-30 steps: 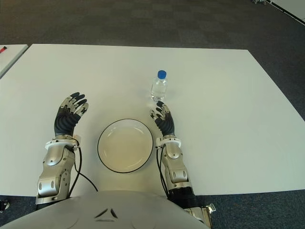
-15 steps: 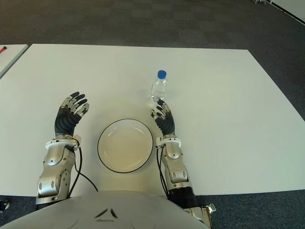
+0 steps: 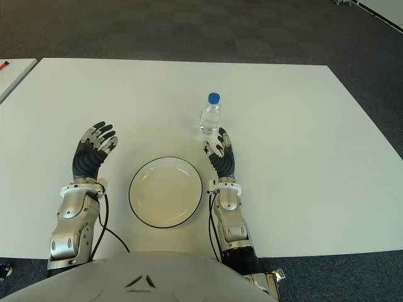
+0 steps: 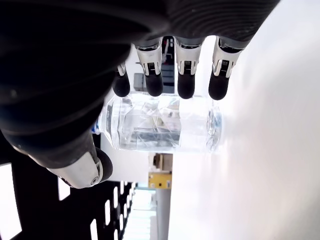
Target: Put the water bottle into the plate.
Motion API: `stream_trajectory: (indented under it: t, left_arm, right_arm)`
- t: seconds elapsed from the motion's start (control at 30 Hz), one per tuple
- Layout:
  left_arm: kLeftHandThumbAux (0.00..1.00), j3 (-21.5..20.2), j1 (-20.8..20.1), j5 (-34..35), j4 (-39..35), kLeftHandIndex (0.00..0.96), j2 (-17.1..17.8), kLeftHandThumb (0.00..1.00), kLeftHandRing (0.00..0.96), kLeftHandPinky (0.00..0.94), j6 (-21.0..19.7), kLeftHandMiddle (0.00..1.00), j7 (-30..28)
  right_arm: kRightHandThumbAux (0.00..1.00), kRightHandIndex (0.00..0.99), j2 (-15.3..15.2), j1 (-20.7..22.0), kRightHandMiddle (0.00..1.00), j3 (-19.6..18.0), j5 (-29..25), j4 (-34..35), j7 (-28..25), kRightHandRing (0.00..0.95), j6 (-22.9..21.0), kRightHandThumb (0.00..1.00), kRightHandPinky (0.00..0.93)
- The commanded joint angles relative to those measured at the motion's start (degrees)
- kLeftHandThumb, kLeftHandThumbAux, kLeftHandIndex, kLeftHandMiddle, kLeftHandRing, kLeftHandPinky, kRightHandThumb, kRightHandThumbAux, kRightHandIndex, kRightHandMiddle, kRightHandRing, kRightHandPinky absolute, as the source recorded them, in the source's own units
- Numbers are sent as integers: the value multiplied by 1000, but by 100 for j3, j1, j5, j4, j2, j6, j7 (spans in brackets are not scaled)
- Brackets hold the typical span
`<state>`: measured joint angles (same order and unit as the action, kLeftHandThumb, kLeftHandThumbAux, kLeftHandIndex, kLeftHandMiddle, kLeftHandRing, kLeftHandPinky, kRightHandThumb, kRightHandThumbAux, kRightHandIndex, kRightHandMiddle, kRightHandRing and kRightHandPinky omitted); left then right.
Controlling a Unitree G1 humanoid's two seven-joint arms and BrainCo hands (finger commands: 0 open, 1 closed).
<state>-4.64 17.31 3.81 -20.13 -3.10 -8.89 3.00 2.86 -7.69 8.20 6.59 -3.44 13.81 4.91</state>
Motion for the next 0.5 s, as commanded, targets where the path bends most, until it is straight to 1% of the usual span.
stream_trajectory:
  t: [0.03,0.27,0.37,0.5]
  left_arm:
    - [860,14,42,7,-40,184,-6,376,215,243,-7,210,11]
    - [874,19,97,-21,-1,182,35,331,212,232,173,214,-28]
    - [878,18,109,-40,27,178,45,313,209,227,228,211,-20]
    - [881,-3,120,-52,74,172,55,300,205,228,278,206,-5]
  right_arm:
    - [662,43,231,77,56,-94,-19,-100,110,55,-99,502,108]
    - [662,43,220,267,58,-368,-102,-343,260,56,-102,491,118]
    - [654,46,215,311,58,-427,-68,-373,322,56,-138,478,107]
    - [647,48,176,370,48,-497,-6,-386,396,43,-239,440,67]
